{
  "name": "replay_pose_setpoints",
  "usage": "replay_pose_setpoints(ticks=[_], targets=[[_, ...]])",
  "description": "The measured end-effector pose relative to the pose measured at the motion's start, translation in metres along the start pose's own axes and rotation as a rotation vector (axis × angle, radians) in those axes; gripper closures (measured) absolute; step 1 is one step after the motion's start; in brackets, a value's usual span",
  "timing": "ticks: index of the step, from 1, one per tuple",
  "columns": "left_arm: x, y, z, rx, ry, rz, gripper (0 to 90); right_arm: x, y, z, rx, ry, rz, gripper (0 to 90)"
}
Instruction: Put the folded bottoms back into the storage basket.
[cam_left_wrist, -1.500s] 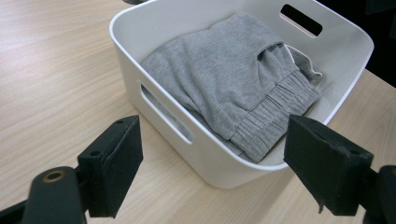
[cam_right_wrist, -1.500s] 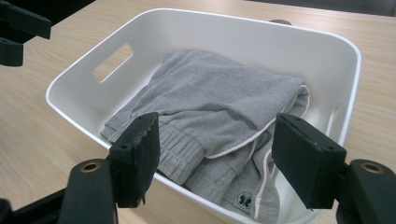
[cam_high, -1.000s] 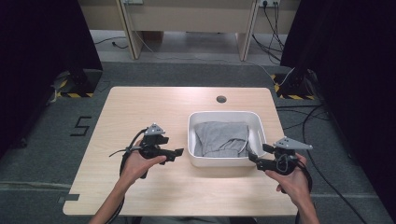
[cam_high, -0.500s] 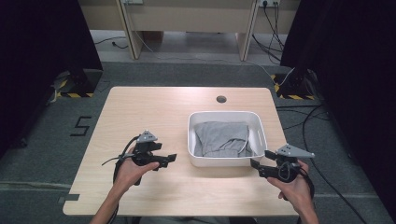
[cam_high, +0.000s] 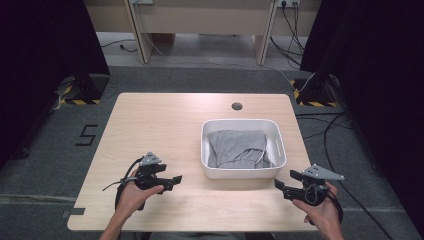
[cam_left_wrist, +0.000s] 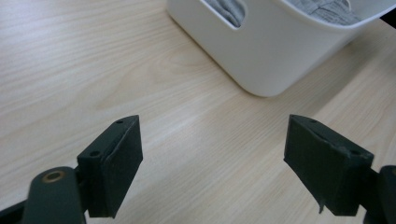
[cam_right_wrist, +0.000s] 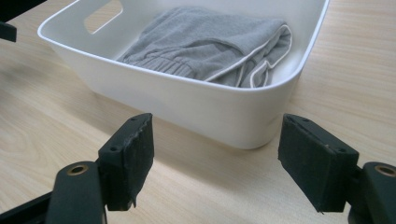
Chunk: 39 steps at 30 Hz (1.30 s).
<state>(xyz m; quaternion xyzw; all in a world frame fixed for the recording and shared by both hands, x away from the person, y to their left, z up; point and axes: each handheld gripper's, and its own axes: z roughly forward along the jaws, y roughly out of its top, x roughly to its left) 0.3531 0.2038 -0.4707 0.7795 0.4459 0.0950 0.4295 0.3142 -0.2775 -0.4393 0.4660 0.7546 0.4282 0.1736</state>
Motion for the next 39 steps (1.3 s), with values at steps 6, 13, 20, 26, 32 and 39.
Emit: replay_pose_setpoints(ticks=[6, 13, 20, 26, 32, 39], targets=[[0.007, -0.013, -0.003, 0.006, 0.013, -0.019, 18.4, 0.002, -0.005, 0.001, 0.011, 0.006, 0.002, 27.6], [0.010, -0.024, -0.007, 0.002, 0.031, -0.026, 18.5, 0.006, -0.012, 0.006, 0.030, 0.011, -0.003, 27.5], [0.011, -0.037, -0.009, 0.011, 0.050, -0.018, 18.4, 0.009, -0.020, 0.006, 0.039, 0.004, -0.008, 25.2], [0.010, -0.048, -0.009, 0.028, 0.076, 0.004, 18.4, 0.010, -0.030, 0.008, 0.041, 0.003, -0.014, 20.0], [0.012, -0.056, -0.011, 0.030, 0.096, 0.011, 18.4, 0.011, -0.040, 0.009, 0.035, 0.002, -0.016, 17.9], [0.009, -0.066, -0.014, 0.026, 0.111, 0.041, 17.2, 0.013, -0.049, 0.010, 0.044, -0.001, -0.016, 17.4]])
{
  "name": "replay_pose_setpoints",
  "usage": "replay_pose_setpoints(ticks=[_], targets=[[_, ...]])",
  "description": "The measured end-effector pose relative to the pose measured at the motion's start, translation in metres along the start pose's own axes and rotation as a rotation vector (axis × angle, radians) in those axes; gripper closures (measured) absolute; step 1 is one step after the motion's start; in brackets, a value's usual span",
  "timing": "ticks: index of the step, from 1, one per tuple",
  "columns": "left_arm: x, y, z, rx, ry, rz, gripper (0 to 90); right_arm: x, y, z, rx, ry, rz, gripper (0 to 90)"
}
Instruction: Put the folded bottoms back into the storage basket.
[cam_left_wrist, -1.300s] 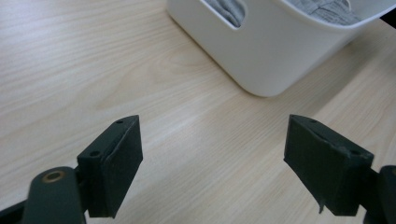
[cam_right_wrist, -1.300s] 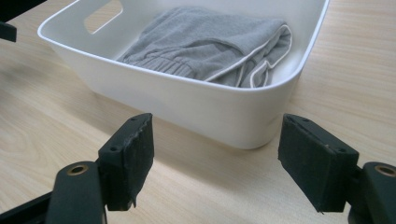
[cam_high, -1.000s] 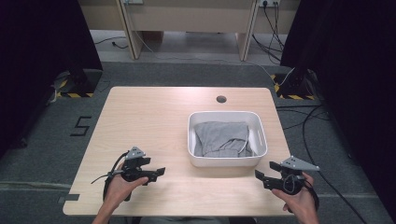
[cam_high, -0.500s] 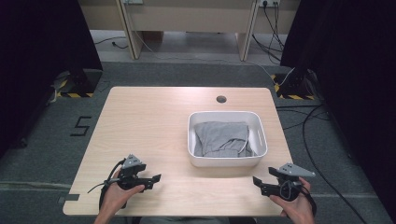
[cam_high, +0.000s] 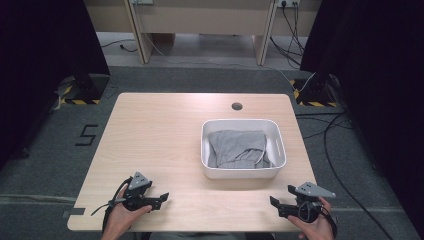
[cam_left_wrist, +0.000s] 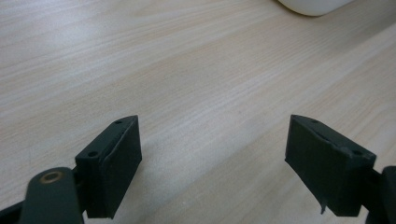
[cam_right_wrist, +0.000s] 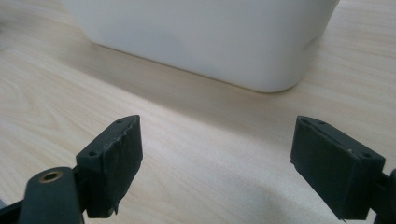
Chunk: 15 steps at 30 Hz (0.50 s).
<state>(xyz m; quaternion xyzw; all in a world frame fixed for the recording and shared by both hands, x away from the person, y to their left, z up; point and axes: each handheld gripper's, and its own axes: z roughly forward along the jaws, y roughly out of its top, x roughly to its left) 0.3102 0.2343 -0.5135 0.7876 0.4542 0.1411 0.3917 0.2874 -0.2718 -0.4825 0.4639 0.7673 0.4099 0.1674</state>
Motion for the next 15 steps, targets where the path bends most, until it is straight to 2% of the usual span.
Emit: replay_pose_setpoints(ticks=[6, 15], targets=[[-0.003, -0.008, -0.004, -0.009, 0.024, 0.023, 15.8, 0.005, -0.008, 0.004, 0.023, -0.006, -0.018, 16.4], [-0.003, -0.016, -0.007, -0.012, 0.023, 0.013, 15.5, 0.010, -0.016, 0.012, 0.071, -0.032, -0.037, 16.4]])
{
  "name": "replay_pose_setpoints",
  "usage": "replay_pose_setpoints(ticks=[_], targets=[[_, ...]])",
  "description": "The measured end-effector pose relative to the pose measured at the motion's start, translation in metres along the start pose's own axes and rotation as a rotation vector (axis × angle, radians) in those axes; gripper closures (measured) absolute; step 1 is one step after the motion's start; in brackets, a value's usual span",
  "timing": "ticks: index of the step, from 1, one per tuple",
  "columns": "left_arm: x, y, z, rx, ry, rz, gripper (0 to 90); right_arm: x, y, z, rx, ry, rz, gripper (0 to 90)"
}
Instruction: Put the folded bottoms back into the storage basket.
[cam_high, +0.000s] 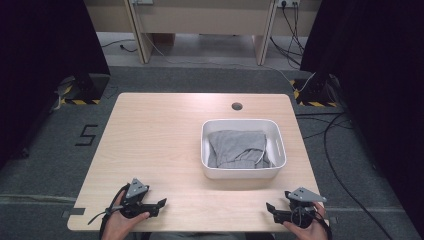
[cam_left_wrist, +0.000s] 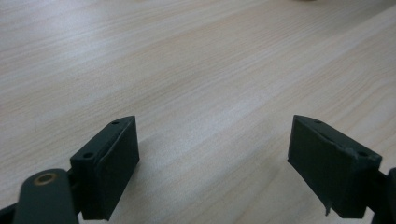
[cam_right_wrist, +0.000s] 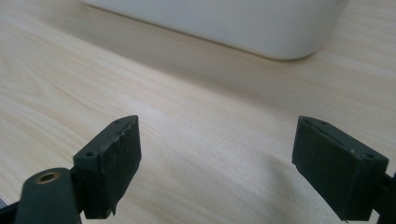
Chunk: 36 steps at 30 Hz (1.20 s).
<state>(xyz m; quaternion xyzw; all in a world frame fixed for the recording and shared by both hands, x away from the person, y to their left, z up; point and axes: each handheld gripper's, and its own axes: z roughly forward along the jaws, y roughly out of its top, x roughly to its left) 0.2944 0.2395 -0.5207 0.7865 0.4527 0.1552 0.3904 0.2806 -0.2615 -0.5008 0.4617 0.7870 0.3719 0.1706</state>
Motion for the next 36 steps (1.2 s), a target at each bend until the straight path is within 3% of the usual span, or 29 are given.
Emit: replay_pose_setpoints(ticks=[6, 10, 13, 22, 36], targets=[[0.000, -0.005, -0.003, -0.005, 0.031, -0.003, 15.0, 0.003, -0.004, 0.003, 0.028, -0.014, -0.020, 16.3], [-0.002, -0.008, -0.004, 0.000, 0.044, 0.037, 14.6, 0.005, -0.007, 0.008, 0.066, -0.020, -0.022, 15.1], [-0.004, -0.009, -0.005, 0.004, 0.050, 0.048, 14.5, 0.008, -0.009, 0.009, 0.070, -0.045, -0.074, 14.8], [-0.006, -0.014, -0.008, -0.003, 0.061, 0.052, 13.2, 0.010, -0.013, 0.010, 0.039, -0.040, -0.076, 11.9], [-0.007, -0.013, -0.008, 0.007, 0.063, 0.054, 13.3, 0.011, -0.013, 0.011, 0.034, -0.038, -0.078, 11.2]])
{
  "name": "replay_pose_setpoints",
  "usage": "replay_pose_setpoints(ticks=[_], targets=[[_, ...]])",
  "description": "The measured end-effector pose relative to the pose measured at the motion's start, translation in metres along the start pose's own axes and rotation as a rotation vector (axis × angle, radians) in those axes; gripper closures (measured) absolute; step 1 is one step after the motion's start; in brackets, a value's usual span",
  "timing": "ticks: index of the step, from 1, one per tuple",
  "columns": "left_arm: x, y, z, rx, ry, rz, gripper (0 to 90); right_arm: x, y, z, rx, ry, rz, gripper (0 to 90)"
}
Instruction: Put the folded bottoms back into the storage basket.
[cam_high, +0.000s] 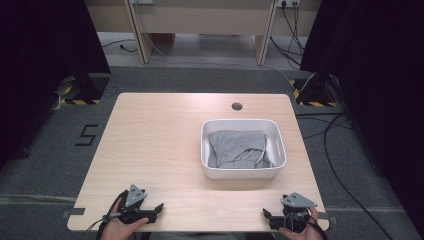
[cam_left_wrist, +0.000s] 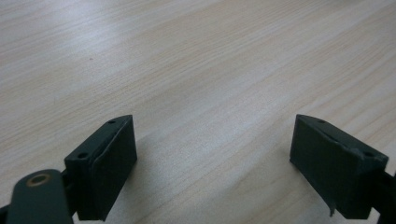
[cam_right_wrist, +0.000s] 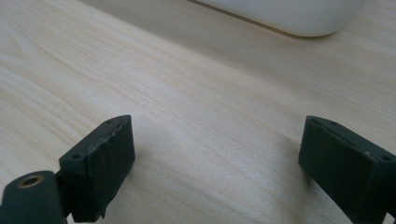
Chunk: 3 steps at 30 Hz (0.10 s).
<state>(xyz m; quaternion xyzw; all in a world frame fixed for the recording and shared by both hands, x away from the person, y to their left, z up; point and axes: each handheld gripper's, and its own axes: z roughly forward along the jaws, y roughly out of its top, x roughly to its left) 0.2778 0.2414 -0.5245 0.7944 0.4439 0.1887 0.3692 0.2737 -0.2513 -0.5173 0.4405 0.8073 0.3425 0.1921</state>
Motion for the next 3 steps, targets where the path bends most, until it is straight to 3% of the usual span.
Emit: replay_pose_setpoints(ticks=[3], targets=[[0.0001, 0.0000, 0.0000, 0.000, -0.001, 0.000, 13.3, -0.0001, 0.0000, 0.0001, -0.001, 0.001, -0.001, 11.2]])
